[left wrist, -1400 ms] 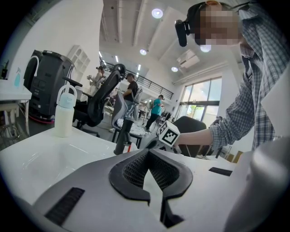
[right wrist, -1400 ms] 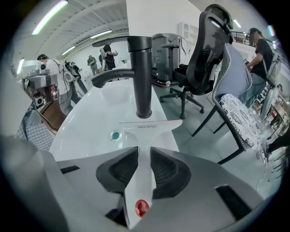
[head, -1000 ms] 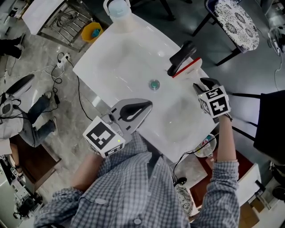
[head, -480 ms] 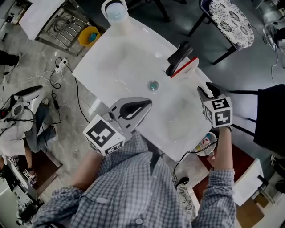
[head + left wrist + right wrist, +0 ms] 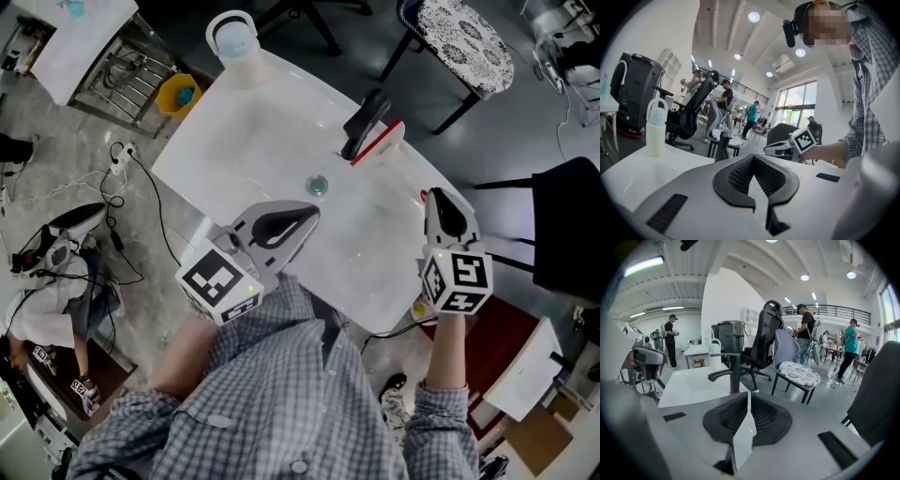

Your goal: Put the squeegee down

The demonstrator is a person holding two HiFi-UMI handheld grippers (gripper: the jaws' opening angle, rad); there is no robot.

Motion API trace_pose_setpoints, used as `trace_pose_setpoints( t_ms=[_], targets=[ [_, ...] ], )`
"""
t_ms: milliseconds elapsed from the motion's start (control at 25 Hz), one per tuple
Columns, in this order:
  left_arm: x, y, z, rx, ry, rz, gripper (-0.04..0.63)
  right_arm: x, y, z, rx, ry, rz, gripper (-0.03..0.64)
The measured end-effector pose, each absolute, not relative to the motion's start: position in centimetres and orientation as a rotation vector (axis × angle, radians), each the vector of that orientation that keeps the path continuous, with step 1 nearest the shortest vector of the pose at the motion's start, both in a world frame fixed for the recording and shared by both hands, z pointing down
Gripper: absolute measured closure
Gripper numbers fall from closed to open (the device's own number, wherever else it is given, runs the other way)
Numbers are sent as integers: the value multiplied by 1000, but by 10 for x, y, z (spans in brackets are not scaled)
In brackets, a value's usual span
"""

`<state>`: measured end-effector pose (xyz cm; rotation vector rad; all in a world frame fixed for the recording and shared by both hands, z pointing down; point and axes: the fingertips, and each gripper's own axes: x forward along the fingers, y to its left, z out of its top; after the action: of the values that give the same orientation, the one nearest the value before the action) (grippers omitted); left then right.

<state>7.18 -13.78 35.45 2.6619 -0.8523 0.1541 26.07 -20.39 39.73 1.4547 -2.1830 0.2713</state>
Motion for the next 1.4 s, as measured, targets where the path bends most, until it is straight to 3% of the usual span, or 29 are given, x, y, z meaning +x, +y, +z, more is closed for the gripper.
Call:
trace_pose_setpoints(
  t_ms=[680,1400],
  targets=[
    [63,-134,294,2810,-845,75,589,222,-138,282,1772,-2416,236,601],
    [80,-125,281,2854,-749,27,589,220,-106,277,1898,-2424,254,604]
  ],
)
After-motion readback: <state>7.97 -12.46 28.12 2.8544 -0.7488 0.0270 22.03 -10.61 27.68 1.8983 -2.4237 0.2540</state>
